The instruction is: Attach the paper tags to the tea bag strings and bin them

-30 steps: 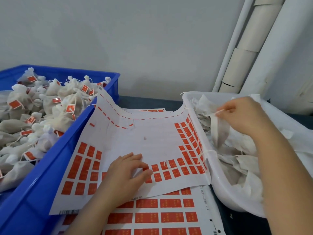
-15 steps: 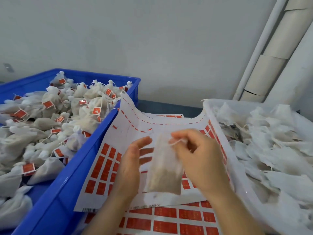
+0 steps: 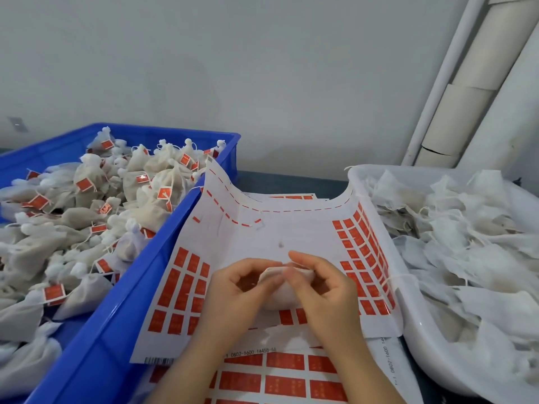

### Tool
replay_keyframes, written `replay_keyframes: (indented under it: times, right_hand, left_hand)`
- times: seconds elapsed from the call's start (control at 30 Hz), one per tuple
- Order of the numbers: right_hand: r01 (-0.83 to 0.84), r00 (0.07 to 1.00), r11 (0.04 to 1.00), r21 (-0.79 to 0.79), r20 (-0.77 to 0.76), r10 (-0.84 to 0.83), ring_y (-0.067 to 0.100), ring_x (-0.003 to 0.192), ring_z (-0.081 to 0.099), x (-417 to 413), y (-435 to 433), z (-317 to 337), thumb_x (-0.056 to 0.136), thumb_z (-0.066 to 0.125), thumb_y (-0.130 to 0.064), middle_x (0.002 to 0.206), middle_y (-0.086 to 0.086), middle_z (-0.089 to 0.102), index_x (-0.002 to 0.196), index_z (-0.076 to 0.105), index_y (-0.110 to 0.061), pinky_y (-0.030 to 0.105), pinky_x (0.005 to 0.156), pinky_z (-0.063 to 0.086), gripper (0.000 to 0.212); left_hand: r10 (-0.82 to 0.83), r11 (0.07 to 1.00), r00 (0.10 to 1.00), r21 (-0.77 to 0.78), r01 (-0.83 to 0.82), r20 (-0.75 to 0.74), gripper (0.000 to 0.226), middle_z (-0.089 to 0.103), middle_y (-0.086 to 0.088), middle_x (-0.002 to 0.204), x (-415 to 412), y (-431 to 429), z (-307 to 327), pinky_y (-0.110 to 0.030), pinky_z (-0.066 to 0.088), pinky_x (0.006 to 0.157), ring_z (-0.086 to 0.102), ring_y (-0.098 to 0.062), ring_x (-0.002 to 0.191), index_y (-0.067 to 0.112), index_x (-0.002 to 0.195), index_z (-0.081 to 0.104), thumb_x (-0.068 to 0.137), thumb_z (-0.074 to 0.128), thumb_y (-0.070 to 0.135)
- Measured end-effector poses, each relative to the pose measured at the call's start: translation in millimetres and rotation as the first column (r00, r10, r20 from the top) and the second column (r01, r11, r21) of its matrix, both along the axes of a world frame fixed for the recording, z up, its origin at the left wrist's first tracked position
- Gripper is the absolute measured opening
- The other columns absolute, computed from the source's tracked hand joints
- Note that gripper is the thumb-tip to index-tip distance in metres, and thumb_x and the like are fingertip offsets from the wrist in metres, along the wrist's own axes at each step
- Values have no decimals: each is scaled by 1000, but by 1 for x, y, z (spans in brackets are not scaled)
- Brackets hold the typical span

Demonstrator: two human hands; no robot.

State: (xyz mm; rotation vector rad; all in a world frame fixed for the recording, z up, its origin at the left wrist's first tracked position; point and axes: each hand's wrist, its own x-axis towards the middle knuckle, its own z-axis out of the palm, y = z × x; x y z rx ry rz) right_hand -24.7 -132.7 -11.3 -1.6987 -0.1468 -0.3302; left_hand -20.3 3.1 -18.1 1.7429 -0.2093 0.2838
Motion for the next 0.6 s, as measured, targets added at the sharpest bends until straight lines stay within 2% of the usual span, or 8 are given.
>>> replay_keyframes:
  times: [0.07,0.17,0.27,0.33,0.4,0.5,0.6]
  right_hand:
    - [5,1000,999,51,3,-5,-9,92,58,0,-1,1,76,61,-38,92,-33,64,86,65,-42,6,65,48,11]
    - [45,999,991,123,-2,-45,-8,86,60,2,-4,2,83,64,-18,83,-28,68,82,66,-37,4,61,46,20]
    - [64,998,982,177,-19,-61,-3,79,65,4,-5,6,78,69,-13,78,-19,71,80,69,-31,6,60,47,18]
    - [50,998,977,209,-46,-42,2,76,67,2,-3,8,71,71,-23,78,-12,73,81,70,-30,9,60,50,13]
    - [46,996,976,213,-84,-28,5,75,68,-1,0,7,61,72,-34,79,-10,73,82,70,-32,13,60,52,21]
    - [39,994,970,241,-109,-13,8,72,69,-1,1,7,58,73,-31,76,-5,73,85,71,-29,14,58,52,27]
    - [34,994,966,258,-109,-6,9,72,69,1,-1,7,56,72,-30,76,-3,73,85,71,-26,14,58,53,29]
  left_hand:
    - [33,999,999,-13,-33,-23,12,68,18,78,2,1,-1,-9,48,61,62,2,80,28,80,68,82,66,15]
    - [22,997,995,-74,-29,-95,12,63,15,71,3,2,2,-9,48,59,60,1,73,18,80,61,88,59,8]
    - [-29,989,992,-150,10,-126,9,62,15,72,0,-1,6,-9,48,60,59,0,73,16,84,58,81,63,23]
    - [-88,986,988,-156,67,-128,25,63,12,77,-2,-3,6,-12,49,60,61,-4,76,21,89,60,68,65,32]
    - [-100,991,986,-103,87,-130,36,62,6,75,-5,-5,8,-13,49,57,60,-5,70,26,90,64,59,76,39]
    - [-22,997,993,-71,14,-112,20,61,2,63,-4,-7,10,-11,45,53,54,-3,57,26,74,69,62,81,37]
    - [-21,1000,994,-22,18,-111,4,65,7,63,-1,-7,11,-10,44,57,56,-3,60,28,68,72,72,74,29]
